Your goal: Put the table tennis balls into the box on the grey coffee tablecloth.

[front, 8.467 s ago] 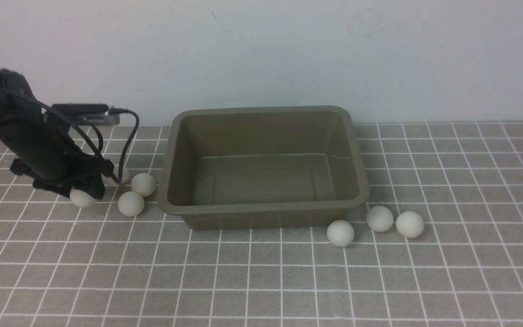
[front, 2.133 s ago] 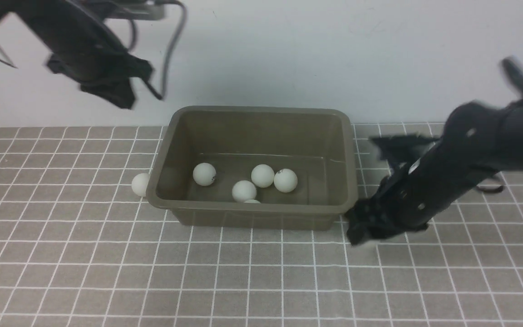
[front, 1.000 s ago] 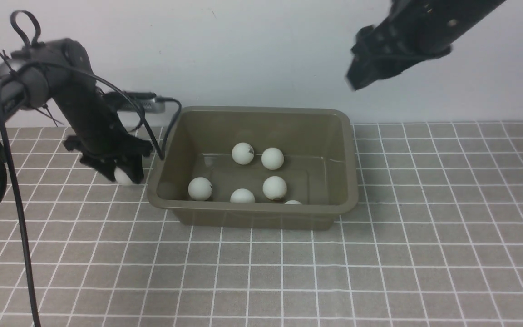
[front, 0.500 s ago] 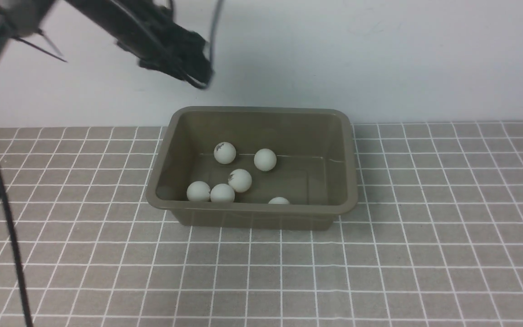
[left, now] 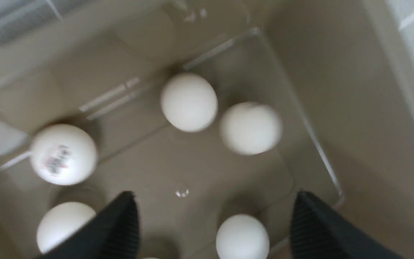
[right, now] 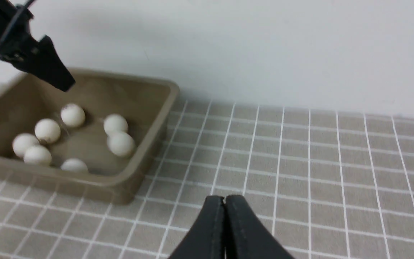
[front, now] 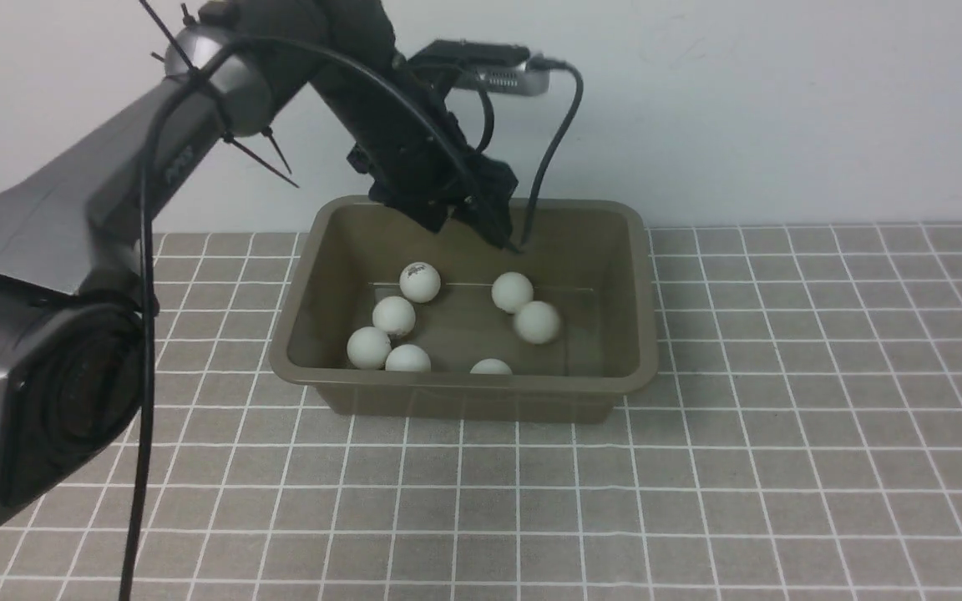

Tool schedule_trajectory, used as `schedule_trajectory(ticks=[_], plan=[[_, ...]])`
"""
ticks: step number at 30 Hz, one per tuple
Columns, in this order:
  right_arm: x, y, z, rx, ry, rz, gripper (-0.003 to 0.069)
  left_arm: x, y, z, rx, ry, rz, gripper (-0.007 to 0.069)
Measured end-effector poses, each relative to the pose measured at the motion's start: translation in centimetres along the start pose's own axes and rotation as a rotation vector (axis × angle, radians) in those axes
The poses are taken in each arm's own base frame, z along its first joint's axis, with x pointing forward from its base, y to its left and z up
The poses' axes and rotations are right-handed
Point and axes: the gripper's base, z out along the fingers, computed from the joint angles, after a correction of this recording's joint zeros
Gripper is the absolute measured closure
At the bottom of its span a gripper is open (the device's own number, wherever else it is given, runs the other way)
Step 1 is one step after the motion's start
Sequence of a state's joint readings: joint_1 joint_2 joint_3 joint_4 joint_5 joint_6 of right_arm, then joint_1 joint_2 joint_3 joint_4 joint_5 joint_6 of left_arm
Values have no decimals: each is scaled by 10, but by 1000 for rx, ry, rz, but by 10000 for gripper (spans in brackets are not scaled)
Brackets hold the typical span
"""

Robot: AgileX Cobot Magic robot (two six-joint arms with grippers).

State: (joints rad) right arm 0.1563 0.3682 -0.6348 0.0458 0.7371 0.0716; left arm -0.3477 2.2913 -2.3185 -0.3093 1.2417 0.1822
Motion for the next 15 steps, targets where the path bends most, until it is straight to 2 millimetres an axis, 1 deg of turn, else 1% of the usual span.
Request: schedule_trajectory(ticks=[1, 2, 3, 4, 5, 6, 7, 8, 9, 12, 13, 14, 15], plan=[[4, 0, -4, -4, -26, 12, 673, -2, -1, -8, -13, -19, -2, 230], [8, 0, -13, -12, -92, 32, 673, -5, -4, -24, -37, -50, 0, 362], [8, 0, -13, -13, -97, 32, 673, -6, -4, -27, -40, -55, -1, 403], [15, -1, -22, -21, -175, 56, 673, -8, -9, -50, -61, -92, 12, 529], [15, -1, -23, -22, -189, 58, 673, -8, -10, -53, -64, -97, 13, 539], [22, -2, -29, -25, -251, 77, 673, -9, -17, -77, -75, -140, 23, 588], [22, -2, -30, -25, -264, 74, 673, -9, -18, -81, -76, -147, 25, 588], [29, -4, -36, -26, -320, 91, 673, -8, -25, -107, -84, -194, 36, 612], [34, -5, -39, -26, -371, 102, 673, -5, -32, -130, -86, -231, 44, 623], [42, -8, -39, -16, -432, 117, 673, 6, -48, -179, -91, -308, 64, 629], [43, -9, -38, -8, -434, 118, 673, 11, -51, -189, -94, -319, 66, 629], [44, -10, -37, 1, -444, 117, 673, 17, -55, -200, -95, -333, 70, 629], [45, -11, -36, 13, -447, 115, 673, 26, -61, -219, -100, -353, 76, 629]])
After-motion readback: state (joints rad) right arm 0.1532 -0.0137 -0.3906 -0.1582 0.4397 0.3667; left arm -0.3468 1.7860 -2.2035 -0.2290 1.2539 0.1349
